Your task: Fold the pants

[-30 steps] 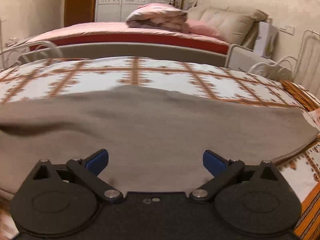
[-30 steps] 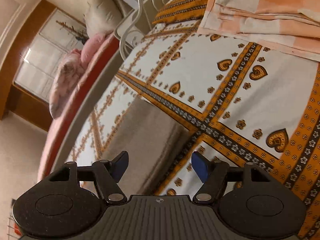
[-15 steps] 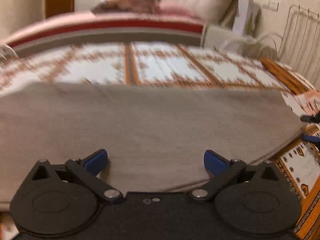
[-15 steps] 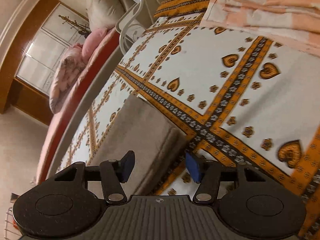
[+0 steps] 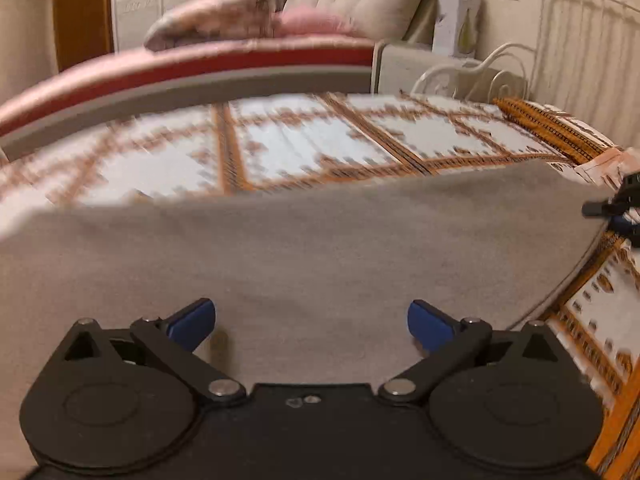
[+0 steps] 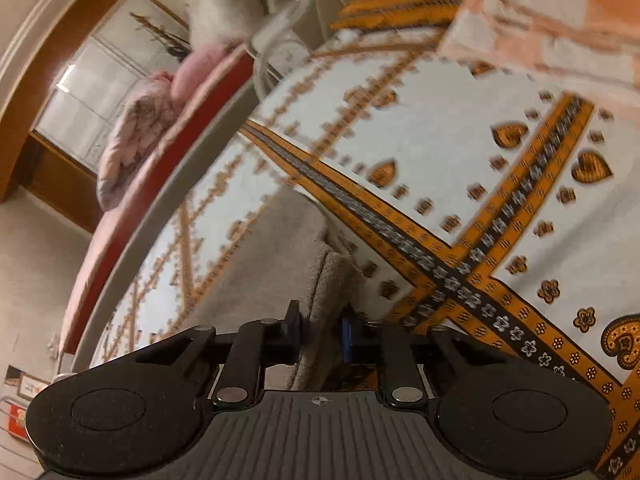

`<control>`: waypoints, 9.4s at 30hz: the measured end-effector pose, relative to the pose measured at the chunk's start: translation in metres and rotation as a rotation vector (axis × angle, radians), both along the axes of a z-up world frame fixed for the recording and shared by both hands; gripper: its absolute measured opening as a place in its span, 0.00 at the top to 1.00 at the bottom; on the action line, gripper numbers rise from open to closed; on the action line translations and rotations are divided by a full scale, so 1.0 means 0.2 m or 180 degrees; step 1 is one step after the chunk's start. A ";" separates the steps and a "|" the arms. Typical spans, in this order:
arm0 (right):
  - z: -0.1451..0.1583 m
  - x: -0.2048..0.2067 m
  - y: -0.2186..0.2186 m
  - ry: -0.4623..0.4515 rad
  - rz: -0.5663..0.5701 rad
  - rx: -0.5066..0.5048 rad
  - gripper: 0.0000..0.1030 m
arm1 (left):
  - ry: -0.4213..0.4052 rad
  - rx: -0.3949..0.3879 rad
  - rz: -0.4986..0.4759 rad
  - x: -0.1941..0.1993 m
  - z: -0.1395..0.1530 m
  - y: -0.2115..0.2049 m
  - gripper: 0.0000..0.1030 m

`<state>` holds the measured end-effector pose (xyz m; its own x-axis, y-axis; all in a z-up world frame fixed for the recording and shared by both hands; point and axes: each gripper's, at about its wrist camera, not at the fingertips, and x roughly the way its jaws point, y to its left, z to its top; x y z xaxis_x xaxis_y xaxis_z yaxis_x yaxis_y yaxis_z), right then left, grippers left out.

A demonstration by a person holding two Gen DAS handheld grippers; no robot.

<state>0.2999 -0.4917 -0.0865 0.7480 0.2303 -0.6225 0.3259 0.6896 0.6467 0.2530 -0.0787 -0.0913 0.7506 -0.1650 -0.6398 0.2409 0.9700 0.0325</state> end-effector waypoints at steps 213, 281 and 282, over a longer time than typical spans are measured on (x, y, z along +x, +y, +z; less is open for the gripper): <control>0.20 0.04 1.31 -0.0506 0.1784 0.1400 0.60 | 0.0356 -0.1039 0.0926 -0.26 0.34 1.44 0.13; -0.03 0.07 1.25 0.0081 0.1095 0.0820 0.31 | 0.0311 -0.0524 0.1121 -0.49 0.03 1.06 0.12; -0.03 0.09 1.26 0.0075 0.1097 0.0790 0.31 | 0.0288 -0.0606 0.1110 -0.50 0.03 1.08 0.12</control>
